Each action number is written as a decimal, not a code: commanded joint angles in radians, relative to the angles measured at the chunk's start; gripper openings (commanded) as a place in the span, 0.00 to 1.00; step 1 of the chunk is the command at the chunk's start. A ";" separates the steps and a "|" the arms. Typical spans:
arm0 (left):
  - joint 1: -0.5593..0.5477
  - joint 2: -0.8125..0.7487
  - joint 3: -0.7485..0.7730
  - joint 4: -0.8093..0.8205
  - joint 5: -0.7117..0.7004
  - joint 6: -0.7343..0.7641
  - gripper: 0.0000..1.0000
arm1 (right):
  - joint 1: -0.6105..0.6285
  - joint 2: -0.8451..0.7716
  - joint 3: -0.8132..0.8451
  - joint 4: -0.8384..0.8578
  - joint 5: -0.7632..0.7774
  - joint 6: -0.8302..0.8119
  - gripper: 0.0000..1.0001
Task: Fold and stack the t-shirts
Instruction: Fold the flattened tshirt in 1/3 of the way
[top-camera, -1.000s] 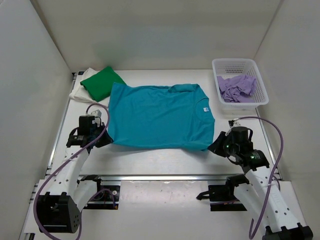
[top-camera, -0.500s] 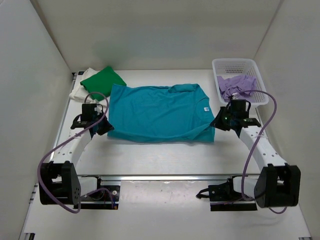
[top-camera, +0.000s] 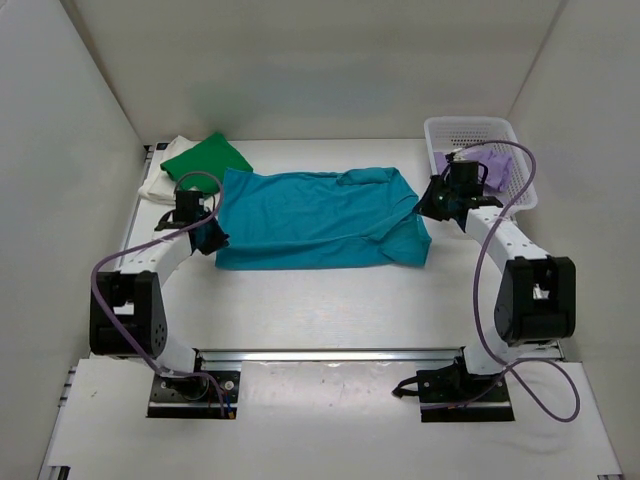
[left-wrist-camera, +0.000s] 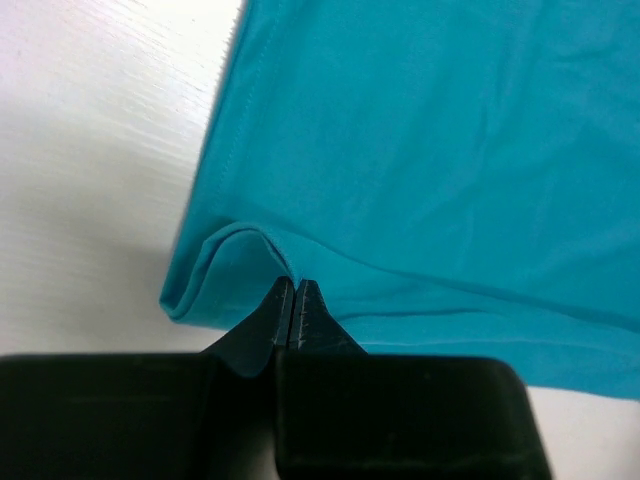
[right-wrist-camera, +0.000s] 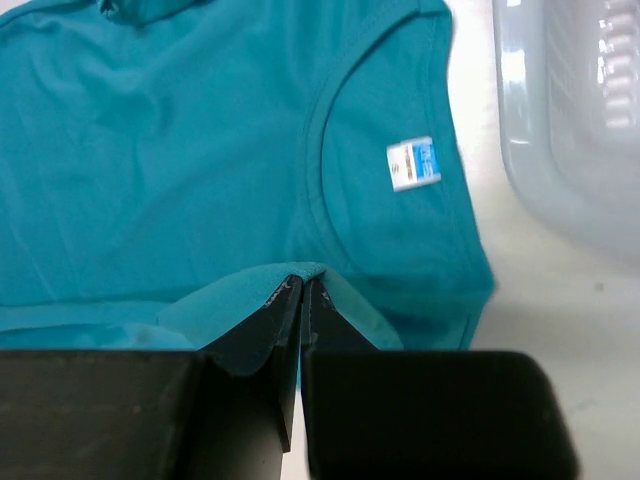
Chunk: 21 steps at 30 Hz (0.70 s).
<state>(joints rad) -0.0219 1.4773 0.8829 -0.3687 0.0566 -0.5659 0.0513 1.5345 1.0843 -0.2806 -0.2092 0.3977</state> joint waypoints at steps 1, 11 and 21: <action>-0.003 0.026 0.031 0.036 -0.041 0.001 0.00 | 0.004 0.065 0.071 0.104 -0.002 -0.033 0.00; 0.008 0.095 0.071 0.056 -0.081 -0.002 0.00 | 0.030 0.265 0.212 0.135 0.021 -0.065 0.00; 0.019 0.155 0.082 0.053 -0.116 0.014 0.14 | 0.039 0.342 0.267 0.169 0.030 -0.045 0.00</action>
<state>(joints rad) -0.0097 1.6707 0.9508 -0.3248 -0.0242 -0.5644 0.0841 1.8996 1.3094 -0.1871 -0.1959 0.3447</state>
